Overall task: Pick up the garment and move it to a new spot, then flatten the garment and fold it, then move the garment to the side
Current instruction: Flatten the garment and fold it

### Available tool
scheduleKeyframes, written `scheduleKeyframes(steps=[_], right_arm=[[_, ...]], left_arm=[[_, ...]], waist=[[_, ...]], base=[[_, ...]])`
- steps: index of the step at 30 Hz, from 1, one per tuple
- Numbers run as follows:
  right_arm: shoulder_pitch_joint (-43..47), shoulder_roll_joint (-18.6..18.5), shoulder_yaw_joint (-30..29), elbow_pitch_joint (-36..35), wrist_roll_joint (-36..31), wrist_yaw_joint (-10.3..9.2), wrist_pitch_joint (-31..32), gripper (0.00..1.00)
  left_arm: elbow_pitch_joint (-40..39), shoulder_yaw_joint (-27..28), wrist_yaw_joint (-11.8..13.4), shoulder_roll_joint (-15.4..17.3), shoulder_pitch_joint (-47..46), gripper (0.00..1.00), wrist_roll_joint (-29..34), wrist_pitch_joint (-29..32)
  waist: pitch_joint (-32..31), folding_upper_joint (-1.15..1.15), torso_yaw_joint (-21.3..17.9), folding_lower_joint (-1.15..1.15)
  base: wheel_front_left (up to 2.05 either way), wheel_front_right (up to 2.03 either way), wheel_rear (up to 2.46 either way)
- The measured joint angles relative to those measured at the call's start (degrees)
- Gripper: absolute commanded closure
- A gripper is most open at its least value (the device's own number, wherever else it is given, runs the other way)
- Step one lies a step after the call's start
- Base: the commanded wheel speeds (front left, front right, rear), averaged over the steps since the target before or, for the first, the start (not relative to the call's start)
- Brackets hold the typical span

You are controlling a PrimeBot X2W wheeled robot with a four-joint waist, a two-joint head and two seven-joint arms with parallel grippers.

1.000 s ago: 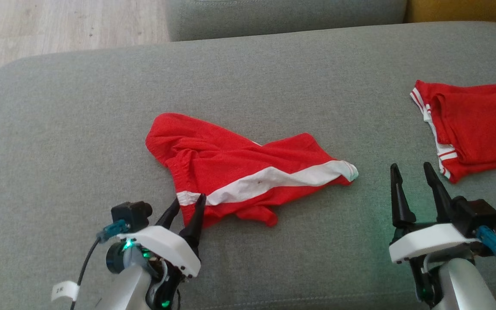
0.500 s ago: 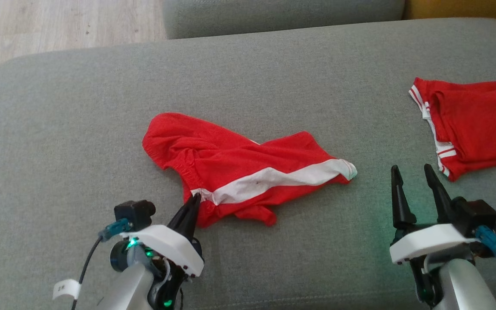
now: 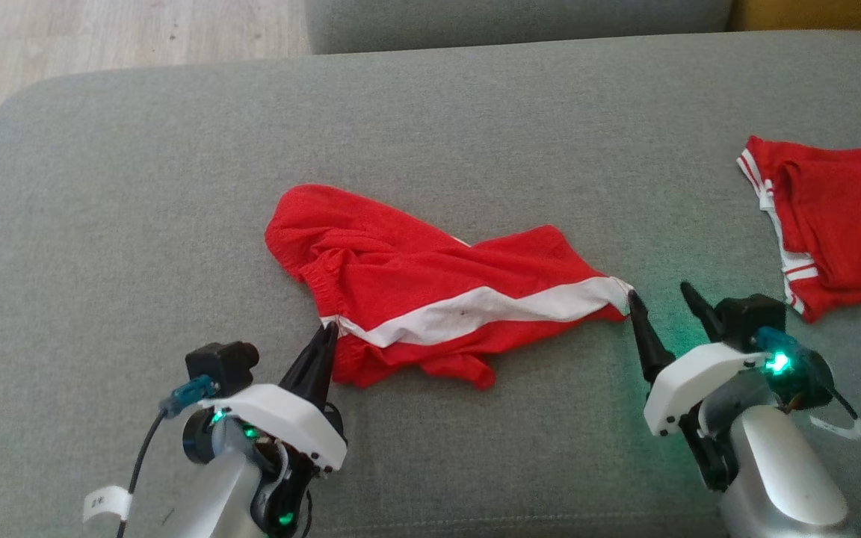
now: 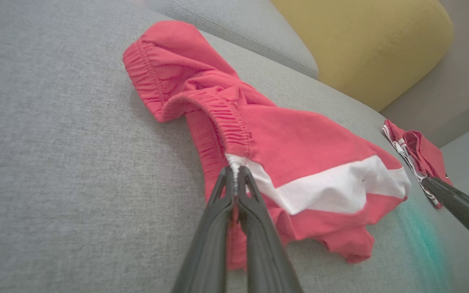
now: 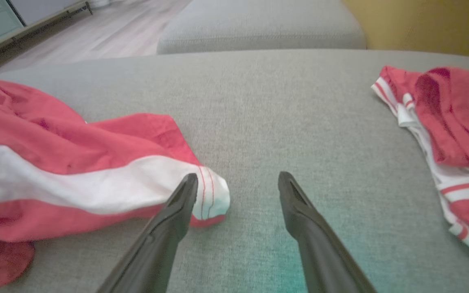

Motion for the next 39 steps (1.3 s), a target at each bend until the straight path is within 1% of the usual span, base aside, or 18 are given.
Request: scheduleKeyframes(steps=[7,12,16,18,21,26,34,39], right_arm=[[-2.8,-1.0,3.2,7.6,3.8,0.00,1.2,0.00],[-4.4,-1.1,7.5,9.9,7.4,0.00,1.1,0.00],[-5.3,-2.1,10.6,11.3,10.2,0.00,1.1,0.00],[-5.5,-2.6,11.4,11.9,11.5,0.00,1.1,0.00],[-6.4,-2.7,11.0,12.4,15.3,0.00,0.7,0.00],[-8.7,-4.0,11.7,15.4,15.7,0.00,0.3,0.00],[-9.0,-3.7,13.7,18.7,16.8,0.00,-0.3,0.00],[-11.3,-3.2,15.7,19.8,17.6,0.00,-1.0,0.00]], left_arm=[[0.0,0.0,0.0,0.0,0.1,1.00,0.0,-0.3],[0.0,-0.1,0.2,0.0,0.2,1.00,0.0,-0.4],[0.0,-0.2,0.2,0.0,0.3,1.00,0.0,-0.4],[0.0,-0.2,0.4,0.0,0.4,1.00,0.0,-0.5],[0.0,-0.3,0.4,0.0,0.4,1.00,0.0,-0.8],[0.0,-0.9,0.4,0.0,0.5,1.00,-0.2,-0.8],[0.0,-1.0,0.5,0.3,1.5,1.00,-0.4,-0.8],[-0.1,-1.1,0.7,0.5,1.5,1.00,-0.4,-0.8]], waist=[[0.0,0.00,1.0,0.00],[-0.3,0.00,1.2,-0.01],[-0.6,0.00,1.1,0.00],[-0.7,0.00,1.0,-0.01],[-0.8,0.00,1.1,-0.01],[-1.0,0.00,1.3,0.00],[-1.0,0.00,1.6,0.00],[-0.6,0.00,1.6,0.00]], base=[[0.00,0.00,0.00],[0.00,0.00,0.00],[0.00,0.00,0.00],[0.00,0.00,0.00],[0.00,0.00,0.00],[0.00,0.00,0.00],[0.00,0.00,0.00],[0.00,0.00,0.00]])
